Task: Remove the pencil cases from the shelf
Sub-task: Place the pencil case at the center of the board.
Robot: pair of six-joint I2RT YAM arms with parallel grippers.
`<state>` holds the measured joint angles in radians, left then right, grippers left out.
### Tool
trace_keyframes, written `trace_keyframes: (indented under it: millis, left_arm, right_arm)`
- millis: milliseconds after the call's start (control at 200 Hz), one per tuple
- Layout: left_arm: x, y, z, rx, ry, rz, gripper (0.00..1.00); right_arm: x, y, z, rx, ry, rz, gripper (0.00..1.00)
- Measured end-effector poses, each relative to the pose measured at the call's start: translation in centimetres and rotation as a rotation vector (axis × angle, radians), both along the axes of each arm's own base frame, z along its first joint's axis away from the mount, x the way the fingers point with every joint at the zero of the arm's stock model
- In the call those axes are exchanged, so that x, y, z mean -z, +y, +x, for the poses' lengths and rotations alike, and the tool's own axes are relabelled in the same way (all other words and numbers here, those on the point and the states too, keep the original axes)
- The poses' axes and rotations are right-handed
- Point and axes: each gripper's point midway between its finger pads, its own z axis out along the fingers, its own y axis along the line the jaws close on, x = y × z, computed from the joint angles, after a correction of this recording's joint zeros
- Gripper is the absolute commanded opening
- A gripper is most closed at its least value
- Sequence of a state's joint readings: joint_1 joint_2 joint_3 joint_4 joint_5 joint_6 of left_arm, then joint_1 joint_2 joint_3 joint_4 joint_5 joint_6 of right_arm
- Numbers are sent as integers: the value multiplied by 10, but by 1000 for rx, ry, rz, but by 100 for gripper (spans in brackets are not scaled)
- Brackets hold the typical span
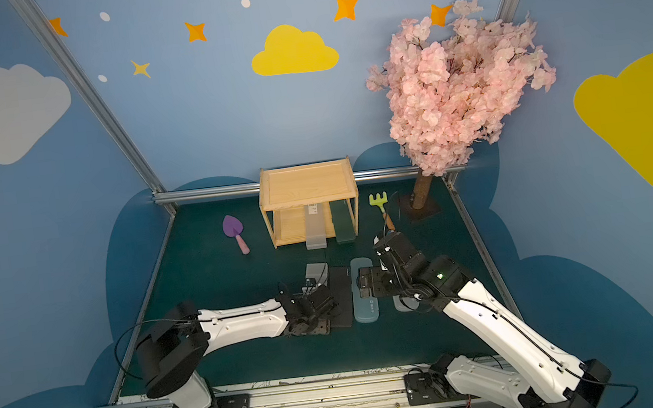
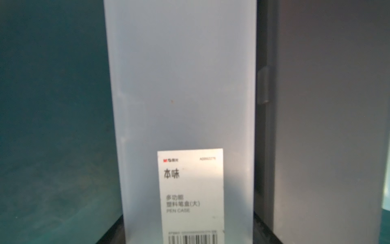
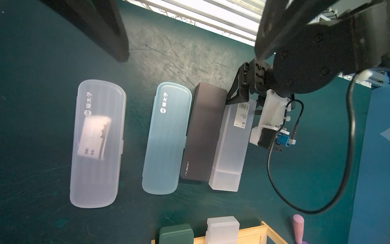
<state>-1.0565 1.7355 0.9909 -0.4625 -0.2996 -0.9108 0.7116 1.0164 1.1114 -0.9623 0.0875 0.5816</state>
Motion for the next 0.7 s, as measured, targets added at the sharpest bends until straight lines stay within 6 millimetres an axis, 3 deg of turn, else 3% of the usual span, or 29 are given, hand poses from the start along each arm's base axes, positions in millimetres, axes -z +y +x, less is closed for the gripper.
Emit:
trace_keyframes:
  millis: [556,701]
  left_arm:
    - [1,6,-4,-71,-9,-3,67]
    - [0,6,-4,-75,-10,-1,72]
  right_arm:
    - [-5,-2,-2,5,-15,16,98]
    - [-5,-2,-2,6,-17,16,98]
